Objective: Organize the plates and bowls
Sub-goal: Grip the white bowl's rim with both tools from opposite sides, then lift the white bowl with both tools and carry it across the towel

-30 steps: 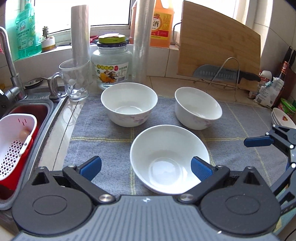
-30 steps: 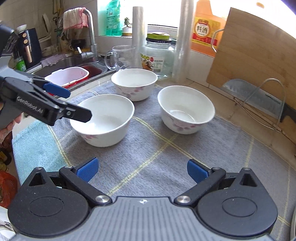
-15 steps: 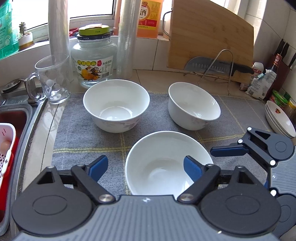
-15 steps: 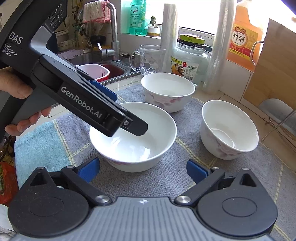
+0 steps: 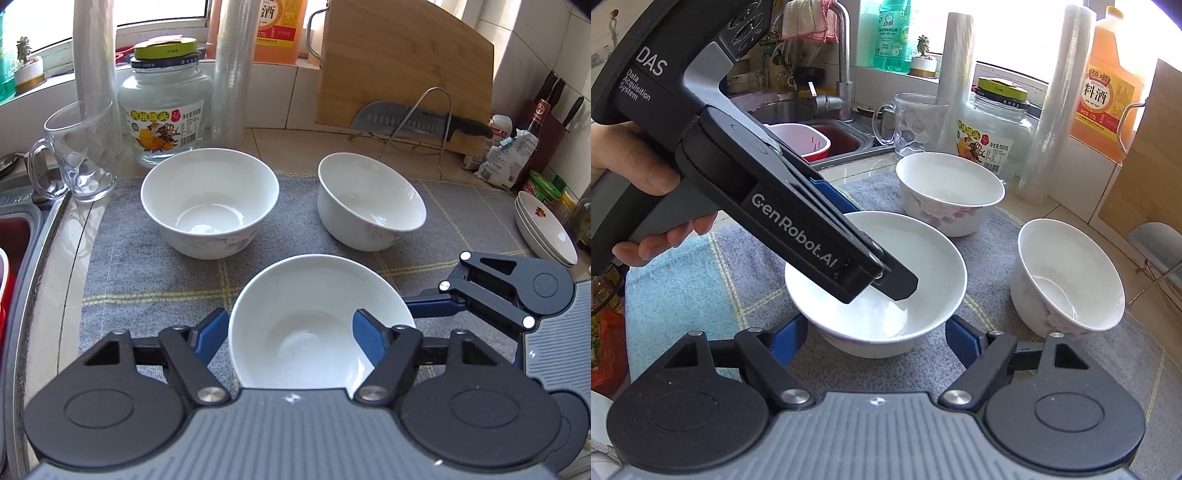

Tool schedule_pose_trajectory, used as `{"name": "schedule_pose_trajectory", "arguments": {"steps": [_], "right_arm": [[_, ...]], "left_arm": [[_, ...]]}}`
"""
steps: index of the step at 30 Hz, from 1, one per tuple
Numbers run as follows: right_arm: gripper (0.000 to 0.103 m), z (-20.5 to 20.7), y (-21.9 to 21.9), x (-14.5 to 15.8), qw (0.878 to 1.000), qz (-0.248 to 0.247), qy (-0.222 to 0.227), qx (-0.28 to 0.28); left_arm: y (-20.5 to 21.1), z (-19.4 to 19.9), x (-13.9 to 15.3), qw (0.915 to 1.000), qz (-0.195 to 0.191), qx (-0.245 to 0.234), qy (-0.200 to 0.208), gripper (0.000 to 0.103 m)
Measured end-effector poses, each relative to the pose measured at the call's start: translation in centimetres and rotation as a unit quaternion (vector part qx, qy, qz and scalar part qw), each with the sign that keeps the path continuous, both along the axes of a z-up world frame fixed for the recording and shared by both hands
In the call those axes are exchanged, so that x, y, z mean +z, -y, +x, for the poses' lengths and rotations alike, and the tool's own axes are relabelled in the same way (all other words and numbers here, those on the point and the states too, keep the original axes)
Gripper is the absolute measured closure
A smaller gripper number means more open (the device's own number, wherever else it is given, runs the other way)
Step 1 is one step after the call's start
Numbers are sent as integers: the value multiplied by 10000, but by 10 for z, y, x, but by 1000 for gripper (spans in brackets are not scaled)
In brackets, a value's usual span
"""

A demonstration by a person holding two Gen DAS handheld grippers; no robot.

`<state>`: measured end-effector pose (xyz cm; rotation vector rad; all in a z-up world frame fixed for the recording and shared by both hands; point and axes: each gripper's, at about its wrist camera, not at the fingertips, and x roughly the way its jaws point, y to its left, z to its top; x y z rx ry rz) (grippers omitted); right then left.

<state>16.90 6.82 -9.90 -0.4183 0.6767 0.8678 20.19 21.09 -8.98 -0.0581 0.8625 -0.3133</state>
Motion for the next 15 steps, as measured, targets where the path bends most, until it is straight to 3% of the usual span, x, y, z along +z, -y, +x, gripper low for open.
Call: {"name": "schedule_pose_trajectory", "arguments": {"steps": [15], "right_arm": [[20,-2,4,4,9998,24,-173,-63]], "left_arm": [[5,-5,5,9999,-39,-129,4,35]]}}
